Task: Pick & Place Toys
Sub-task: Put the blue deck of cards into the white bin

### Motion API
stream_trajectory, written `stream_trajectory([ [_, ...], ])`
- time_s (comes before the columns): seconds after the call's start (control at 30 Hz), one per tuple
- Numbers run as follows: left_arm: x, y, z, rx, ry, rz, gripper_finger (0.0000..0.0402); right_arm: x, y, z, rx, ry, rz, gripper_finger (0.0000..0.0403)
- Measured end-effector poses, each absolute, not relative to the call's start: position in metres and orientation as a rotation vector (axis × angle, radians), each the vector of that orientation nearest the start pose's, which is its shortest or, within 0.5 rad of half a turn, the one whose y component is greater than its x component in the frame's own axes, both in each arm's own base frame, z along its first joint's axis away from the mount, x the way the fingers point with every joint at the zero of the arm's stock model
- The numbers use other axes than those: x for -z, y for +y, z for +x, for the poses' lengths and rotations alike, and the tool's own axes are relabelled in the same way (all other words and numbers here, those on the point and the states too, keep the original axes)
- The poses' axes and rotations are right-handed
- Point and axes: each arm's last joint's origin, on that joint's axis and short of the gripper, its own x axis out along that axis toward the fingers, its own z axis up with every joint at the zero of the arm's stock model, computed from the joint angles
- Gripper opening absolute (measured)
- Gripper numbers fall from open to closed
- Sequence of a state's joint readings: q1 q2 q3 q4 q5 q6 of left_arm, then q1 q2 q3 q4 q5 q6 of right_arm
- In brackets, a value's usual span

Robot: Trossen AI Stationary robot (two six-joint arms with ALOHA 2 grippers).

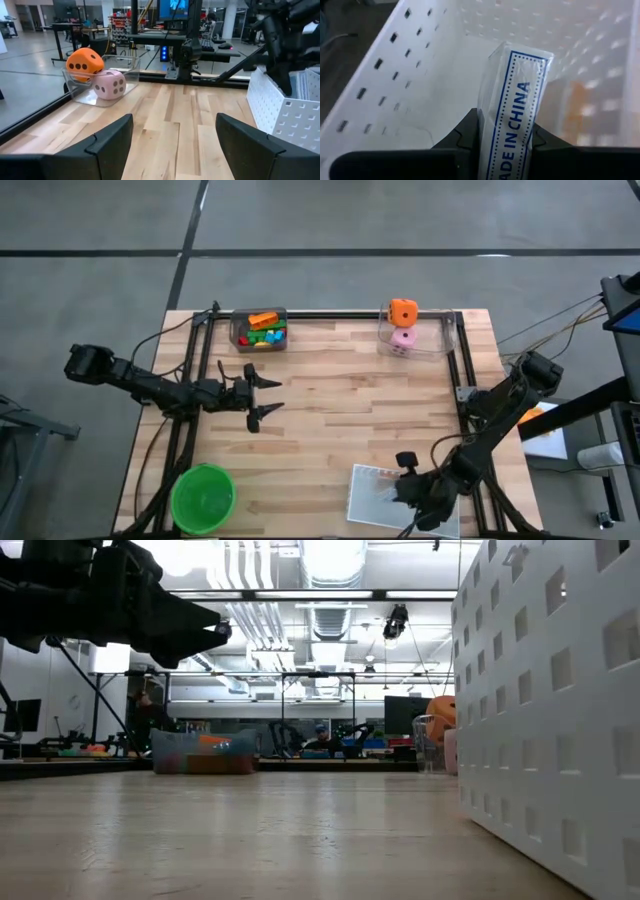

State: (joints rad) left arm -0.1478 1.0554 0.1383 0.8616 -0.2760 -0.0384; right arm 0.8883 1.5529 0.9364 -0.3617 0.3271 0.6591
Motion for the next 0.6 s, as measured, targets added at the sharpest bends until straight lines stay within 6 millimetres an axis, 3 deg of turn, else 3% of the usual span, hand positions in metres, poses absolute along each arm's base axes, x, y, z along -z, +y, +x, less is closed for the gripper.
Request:
stream_trajectory([
  [0.37,-0.1701,-0.0190,0.1811,-0.130,0.049,-0.043,0.0285,-0.1874,0.2339,0.1993,-0.188,0.986,0.051,0.0062],
  [0.43,-0.1701,-0.0190,0.1811,-0.130,0.049,-0.043,0.0285,-0.1915,0.2342,0.1995,-0.191,0.965,0.062,0.0086],
  [0.6,-0.1700,-0.0190,0.1811,-0.130,0.050,-0.042,0.0285,-0.1956,0.2320,0.1991,-0.162,0.941,0.080,0.0198],
])
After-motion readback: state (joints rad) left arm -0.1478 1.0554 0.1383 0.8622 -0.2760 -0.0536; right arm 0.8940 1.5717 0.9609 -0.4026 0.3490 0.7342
